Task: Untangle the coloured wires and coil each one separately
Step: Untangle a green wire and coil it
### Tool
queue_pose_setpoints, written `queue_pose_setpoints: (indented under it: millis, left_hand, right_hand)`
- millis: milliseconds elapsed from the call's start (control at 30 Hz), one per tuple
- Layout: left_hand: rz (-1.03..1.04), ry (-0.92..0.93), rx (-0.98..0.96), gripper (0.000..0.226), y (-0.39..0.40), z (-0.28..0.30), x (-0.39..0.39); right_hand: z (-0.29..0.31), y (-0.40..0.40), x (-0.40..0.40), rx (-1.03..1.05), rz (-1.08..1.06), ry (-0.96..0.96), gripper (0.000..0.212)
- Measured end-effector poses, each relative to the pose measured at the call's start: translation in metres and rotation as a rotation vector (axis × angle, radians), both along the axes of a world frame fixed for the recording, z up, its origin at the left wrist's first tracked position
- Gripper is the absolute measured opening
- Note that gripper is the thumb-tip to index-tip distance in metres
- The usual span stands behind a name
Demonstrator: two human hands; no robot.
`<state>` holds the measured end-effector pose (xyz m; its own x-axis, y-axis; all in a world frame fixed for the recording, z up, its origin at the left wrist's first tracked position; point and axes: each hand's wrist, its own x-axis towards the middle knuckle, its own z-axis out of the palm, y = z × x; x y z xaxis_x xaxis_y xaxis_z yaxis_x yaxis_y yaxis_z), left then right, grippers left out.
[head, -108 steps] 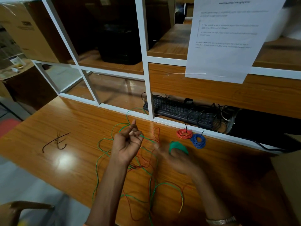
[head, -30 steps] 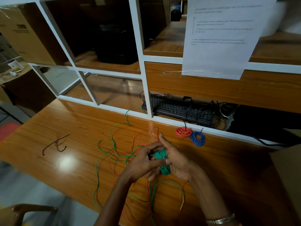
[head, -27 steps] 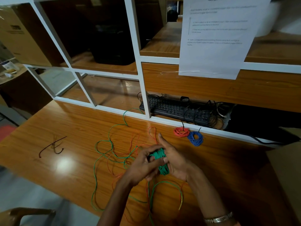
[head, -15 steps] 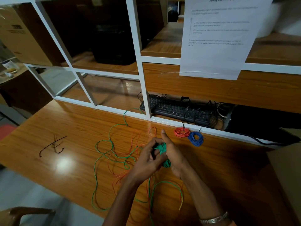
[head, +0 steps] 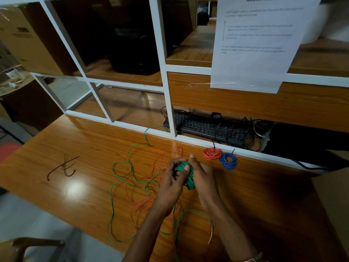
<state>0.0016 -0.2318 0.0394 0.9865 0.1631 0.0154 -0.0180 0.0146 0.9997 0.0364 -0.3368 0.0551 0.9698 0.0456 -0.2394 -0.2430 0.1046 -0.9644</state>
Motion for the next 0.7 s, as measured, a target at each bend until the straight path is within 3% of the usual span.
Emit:
queue_pose_setpoints:
  millis: [100,233,333,433,500,700]
  left_hand:
    - [0.045,0.058,-0.049,0.031,-0.002,-0.003,-0.002]
    - [0.152,0.096,-0.142,0.024,0.005,-0.003,-0.003]
    - [0.288,0.178,-0.34,0.023,0.026,-0.004,0.0]
    - [0.347,0.188,-0.458,0.024,0.043,-0.001,-0.004]
    - [0.378,0.176,-0.516,0.022,0.051,0.0,-0.008]
    - [0.492,0.23,-0.726,0.021,0.086,-0.006,-0.017]
  right_hand:
    - [-0.007,0.002,0.002,-0.112,-0.041,-0.071,0.022]
    - [-0.004,0.007,0.001,-0.25,0.003,-0.265,0.016]
    - [-0.003,0.004,0.006,-0.256,0.155,-0.304,0.007]
    - [-0.006,0.013,0.004,-0.311,0.39,-0.266,0.051]
    - [-0.009,0.032,-0.006,-0.346,0.525,-0.274,0.068]
    - [-0.009,0.082,-0.019,-0.692,0.575,-0.63,0.056]
